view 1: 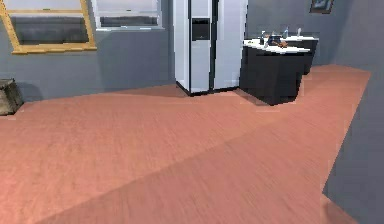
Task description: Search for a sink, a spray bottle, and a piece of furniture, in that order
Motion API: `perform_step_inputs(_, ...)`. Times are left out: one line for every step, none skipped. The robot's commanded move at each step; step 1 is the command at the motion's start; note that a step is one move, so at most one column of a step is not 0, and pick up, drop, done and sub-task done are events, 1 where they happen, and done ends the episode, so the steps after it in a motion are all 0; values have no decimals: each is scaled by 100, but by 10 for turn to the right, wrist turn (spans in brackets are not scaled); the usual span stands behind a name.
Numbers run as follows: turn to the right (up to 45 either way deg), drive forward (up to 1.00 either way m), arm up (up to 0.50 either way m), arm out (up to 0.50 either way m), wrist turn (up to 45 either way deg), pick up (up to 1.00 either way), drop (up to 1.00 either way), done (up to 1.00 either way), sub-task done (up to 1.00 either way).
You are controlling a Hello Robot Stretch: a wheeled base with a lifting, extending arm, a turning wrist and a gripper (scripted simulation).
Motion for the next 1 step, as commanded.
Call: perform_step_inputs(0, 10, 0, 0, 0, 0, 0, 0, 0)
